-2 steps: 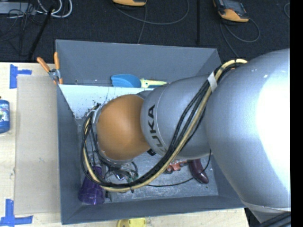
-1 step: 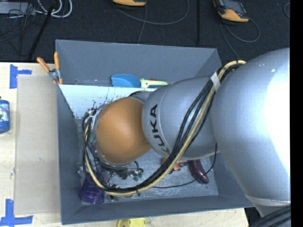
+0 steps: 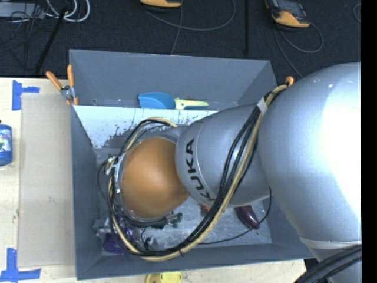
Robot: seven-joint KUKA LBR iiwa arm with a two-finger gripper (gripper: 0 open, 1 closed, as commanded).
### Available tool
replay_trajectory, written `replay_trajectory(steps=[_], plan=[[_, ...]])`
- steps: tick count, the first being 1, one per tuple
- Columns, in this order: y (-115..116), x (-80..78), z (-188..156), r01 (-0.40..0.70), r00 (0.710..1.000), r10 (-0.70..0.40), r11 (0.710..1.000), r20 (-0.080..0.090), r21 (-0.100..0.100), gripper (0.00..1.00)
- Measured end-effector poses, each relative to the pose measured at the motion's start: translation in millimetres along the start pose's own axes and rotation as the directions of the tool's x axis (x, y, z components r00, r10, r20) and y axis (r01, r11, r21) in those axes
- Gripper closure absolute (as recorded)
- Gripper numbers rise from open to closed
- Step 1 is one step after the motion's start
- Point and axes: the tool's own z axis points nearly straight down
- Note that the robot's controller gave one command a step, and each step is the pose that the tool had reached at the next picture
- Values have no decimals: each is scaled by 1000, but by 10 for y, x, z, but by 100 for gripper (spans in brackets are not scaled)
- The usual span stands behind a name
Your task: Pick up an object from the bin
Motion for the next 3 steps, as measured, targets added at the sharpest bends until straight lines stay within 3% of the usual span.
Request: replay_trajectory(steps=[1, 3], plan=[[2, 58, 60, 90, 996, -90, 996, 2, 1, 100], [12, 69, 15, 89, 996, -89, 996, -2, -2, 100]])
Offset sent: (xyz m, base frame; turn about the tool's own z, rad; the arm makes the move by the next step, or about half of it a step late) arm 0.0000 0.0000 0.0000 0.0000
